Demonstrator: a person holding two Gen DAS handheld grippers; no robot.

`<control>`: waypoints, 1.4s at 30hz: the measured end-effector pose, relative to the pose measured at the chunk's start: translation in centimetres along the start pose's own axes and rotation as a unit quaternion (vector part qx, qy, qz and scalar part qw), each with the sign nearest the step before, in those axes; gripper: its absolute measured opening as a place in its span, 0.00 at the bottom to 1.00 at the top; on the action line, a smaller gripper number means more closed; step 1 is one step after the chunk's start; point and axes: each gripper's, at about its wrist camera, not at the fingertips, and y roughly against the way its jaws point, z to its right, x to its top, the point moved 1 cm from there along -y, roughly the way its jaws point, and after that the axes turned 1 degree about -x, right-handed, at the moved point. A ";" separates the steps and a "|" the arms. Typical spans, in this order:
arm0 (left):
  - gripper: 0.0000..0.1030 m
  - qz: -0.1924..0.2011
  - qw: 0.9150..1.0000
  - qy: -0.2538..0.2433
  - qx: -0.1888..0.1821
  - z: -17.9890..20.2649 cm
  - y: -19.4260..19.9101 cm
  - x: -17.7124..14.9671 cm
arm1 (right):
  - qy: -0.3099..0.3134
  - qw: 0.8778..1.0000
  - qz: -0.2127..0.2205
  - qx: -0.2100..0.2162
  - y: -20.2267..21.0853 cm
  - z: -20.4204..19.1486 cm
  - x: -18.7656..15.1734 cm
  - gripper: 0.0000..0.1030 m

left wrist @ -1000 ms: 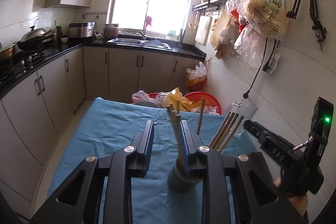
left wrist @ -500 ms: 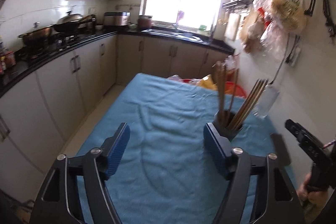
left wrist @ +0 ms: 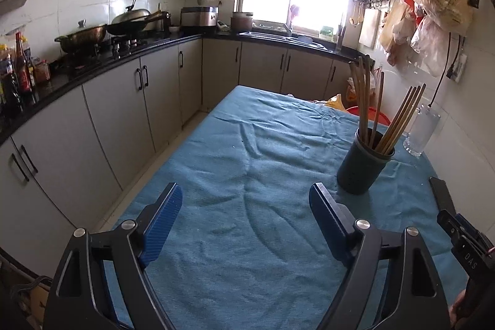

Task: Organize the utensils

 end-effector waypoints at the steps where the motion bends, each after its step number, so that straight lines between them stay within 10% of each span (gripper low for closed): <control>1: 0.82 0.004 1.000 -0.006 0.005 0.1 0.3 -0.1 | -0.002 1.000 -0.002 0.002 0.0 -0.2 0.0 0.59; 18: 0.98 0.094 0.992 -0.071 0.046 3.2 6.0 -1.3 | -0.004 1.000 0.024 -0.011 3.6 -1.1 -0.9 0.65; 42: 1.00 0.045 0.996 -0.073 0.006 4.9 7.1 -3.0 | 0.037 0.996 0.057 -0.065 6.5 -1.2 -1.5 0.71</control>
